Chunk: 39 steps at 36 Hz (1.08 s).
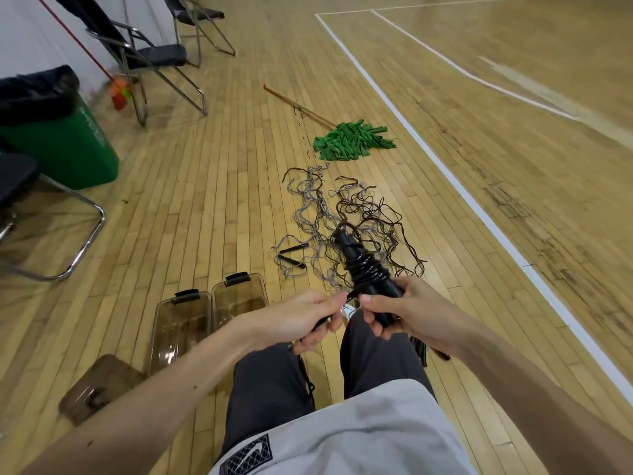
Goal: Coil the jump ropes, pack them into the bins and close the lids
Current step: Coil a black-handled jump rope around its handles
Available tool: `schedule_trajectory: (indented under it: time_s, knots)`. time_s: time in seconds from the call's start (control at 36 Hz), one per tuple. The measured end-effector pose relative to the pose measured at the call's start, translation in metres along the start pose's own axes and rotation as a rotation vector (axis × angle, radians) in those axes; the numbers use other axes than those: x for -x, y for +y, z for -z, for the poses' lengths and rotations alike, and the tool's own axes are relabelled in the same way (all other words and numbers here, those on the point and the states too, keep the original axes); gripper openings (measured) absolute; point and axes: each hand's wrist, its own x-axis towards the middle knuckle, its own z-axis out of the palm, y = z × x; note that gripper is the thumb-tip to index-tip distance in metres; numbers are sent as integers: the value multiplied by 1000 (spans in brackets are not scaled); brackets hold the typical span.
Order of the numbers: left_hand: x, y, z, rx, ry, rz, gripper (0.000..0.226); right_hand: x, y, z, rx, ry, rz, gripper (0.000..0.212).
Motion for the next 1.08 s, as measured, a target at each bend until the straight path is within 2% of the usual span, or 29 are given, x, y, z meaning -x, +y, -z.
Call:
schedule_trajectory:
  time_s: [0.08,0.17,0.36,0.44,0.72,0.89,1.08]
  knots:
    - [-1,2,-5,-177,55,12,51,-4,5,1,100,27,-18,20]
    - [2,7,-11,-500,112,-26,41,-7,9,1,125,24,-43,20]
    - [2,20,-20,-1083,230,-17,31,-13,13,1,228,59,-87,17]
    - [1,32,-20,-1220,258,-65,27,-15,11,3,290,40,-140,17]
    - [-5,69,3,-1227,107,-272,37,-7,-7,4,448,-104,-212,15]
    - [-9,85,7,-1226,60,-376,32,-2,-17,-2,523,-226,-228,16]
    - [-21,96,6,-1021,5,-376,32,9,-15,-11,592,-366,-230,21]
